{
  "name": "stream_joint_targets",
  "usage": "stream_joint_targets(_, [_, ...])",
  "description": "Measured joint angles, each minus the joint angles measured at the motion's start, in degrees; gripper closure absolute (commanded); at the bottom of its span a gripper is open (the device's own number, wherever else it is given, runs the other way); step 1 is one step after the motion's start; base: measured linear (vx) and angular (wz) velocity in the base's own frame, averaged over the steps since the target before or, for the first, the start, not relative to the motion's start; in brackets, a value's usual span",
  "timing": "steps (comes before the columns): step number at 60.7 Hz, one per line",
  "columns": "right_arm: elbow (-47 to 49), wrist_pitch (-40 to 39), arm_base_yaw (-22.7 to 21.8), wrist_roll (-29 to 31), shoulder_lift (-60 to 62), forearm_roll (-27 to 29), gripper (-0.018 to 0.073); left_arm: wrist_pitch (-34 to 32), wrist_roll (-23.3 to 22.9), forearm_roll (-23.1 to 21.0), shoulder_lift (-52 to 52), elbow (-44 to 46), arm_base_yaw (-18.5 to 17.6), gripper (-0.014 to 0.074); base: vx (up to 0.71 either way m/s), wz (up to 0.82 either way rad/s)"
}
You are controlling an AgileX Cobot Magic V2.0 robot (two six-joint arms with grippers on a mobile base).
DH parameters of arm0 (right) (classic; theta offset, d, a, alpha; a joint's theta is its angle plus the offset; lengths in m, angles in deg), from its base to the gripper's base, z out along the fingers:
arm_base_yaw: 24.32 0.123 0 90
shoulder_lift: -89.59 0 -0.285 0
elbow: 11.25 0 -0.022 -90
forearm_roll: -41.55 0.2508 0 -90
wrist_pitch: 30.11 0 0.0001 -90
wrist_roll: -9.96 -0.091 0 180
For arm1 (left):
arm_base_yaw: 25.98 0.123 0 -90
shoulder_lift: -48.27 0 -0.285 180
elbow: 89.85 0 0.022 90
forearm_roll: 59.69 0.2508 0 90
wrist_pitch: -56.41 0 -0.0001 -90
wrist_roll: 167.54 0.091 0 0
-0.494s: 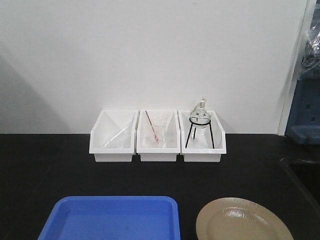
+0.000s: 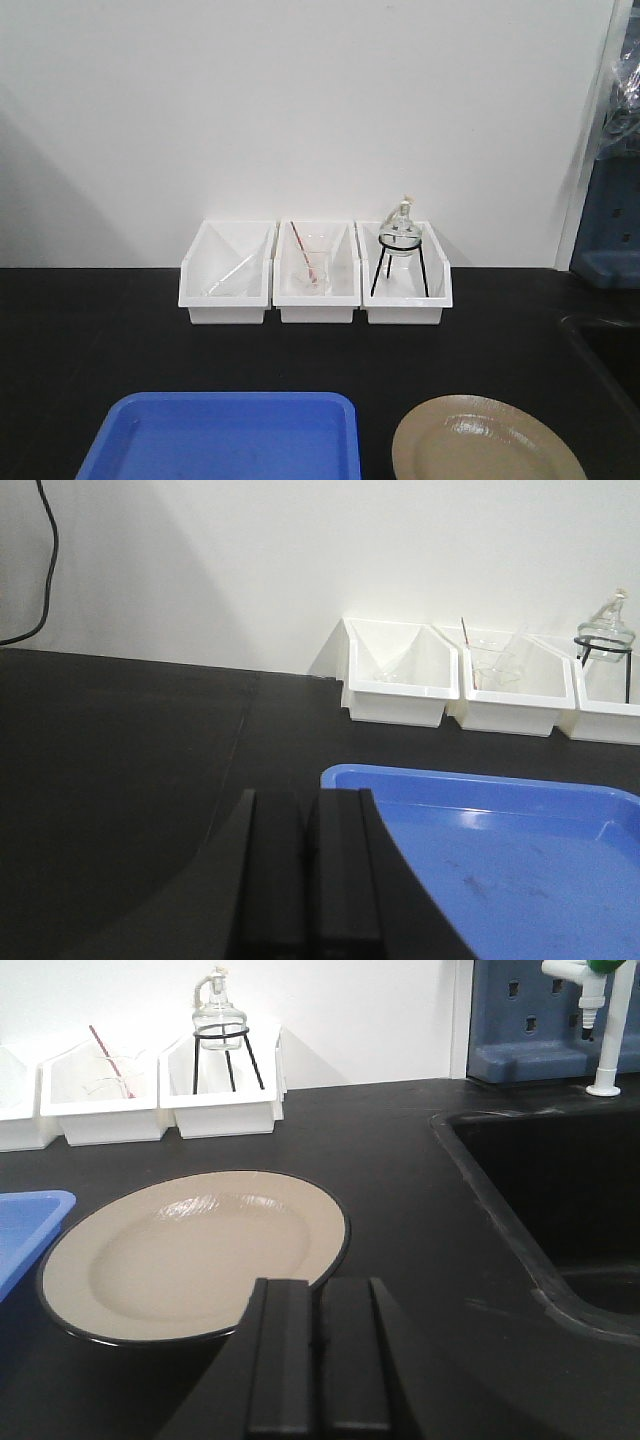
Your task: Place disk in tray to left cabinet
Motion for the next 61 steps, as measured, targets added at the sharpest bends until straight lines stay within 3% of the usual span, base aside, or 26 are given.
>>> stream_joint_targets(32, [0.0,-0.6,0.0,0.0,0.0,0.0,0.0565,0.0,0.0,0.0,0.0,0.0,0.0,0.0600,0.00,0.00])
stream_joint_targets(40, [0.0,-5.6,0.0,0.0,0.0,0.0,0.0565,-1.0,-0.1,0.0,0.0,0.0,0.0,0.0600,0.00,0.00])
stream_joint_targets(47, [0.2,-12.6,0.0,0.0,0.0,0.0,0.0565,-7.0,-0.1,0.0,0.0,0.0,0.0,0.0599,0.00,0.00])
stream_joint_targets(53, [4.3,-12.9,0.0,0.0,-0.2,0.0,0.0562,-10.7,-0.1,0.0,0.0,1.7,0.0,0.0598,0.00,0.00])
stream_joint_targets(61, [14.7,-8.2,0.0,-0.1,-4.2,0.2,0.0559,-10.3,1.8,1.3,0.6,12.0,0.0,0.0597,0.00,0.00])
